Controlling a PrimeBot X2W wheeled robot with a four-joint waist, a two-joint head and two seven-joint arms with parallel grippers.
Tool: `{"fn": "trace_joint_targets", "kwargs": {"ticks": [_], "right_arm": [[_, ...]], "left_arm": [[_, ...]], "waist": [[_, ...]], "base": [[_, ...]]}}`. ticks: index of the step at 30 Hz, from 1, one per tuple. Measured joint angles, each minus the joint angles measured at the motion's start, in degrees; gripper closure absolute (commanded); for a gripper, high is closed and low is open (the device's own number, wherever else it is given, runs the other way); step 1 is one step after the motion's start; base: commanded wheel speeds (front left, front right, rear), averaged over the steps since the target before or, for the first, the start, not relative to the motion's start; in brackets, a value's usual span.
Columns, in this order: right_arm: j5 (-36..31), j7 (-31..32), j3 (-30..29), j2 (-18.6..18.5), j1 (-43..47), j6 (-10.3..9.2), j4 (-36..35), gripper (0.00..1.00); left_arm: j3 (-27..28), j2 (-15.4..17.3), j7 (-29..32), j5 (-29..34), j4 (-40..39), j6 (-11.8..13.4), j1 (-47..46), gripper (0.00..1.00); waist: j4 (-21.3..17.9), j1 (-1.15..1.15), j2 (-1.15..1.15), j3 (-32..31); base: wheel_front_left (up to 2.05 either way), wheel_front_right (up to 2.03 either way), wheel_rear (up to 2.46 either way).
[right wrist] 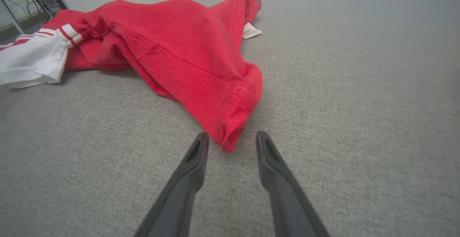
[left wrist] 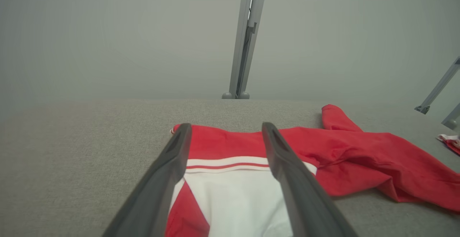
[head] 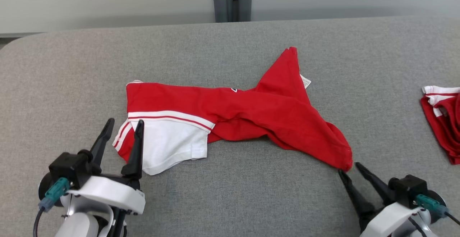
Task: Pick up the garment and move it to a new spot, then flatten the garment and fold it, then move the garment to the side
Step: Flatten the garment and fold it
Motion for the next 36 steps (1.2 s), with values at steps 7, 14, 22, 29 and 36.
{"fn": "trace_joint_targets", "kwargs": {"ticks": [7,14,22,29,36], "right_arm": [[-0.2,-0.7,-8.2,2.3,5.2,0.0,-5.4,0.0],[-4.2,-0.9,-17.1,4.5,6.1,0.0,-15.0,0.0],[-10.5,4.3,-25.8,10.8,4.6,0.0,-22.2,0.0],[-12.0,8.8,-26.9,14.0,6.9,0.0,-24.9,0.0],[-12.1,9.7,-27.1,14.6,7.0,0.0,-25.5,0.0]], "left_arm": [[0.6,0.4,-0.5,-0.4,-0.5,1.0,2.2,0.0],[1.2,1.5,-1.1,0.1,-2.5,2.0,3.0,0.0],[0.8,1.6,-2.0,0.9,-4.1,2.6,3.1,0.0],[-0.4,1.2,-1.7,1.6,-4.1,3.5,4.4,0.0],[-1.2,1.1,-1.3,1.6,-3.7,3.8,4.4,0.0]], "waist": [[-0.5,0.0,0.0,-2.3],[-1.4,0.0,0.0,-3.1],[-1.0,0.0,0.0,-3.7],[-0.7,0.0,0.0,-3.9],[-0.4,0.0,0.0,-3.6]], "base": [[0.0,0.0,0.0],[0.0,0.0,0.0],[0.0,0.0,0.0],[0.0,0.0,0.0],[0.0,0.0,0.0]]}}
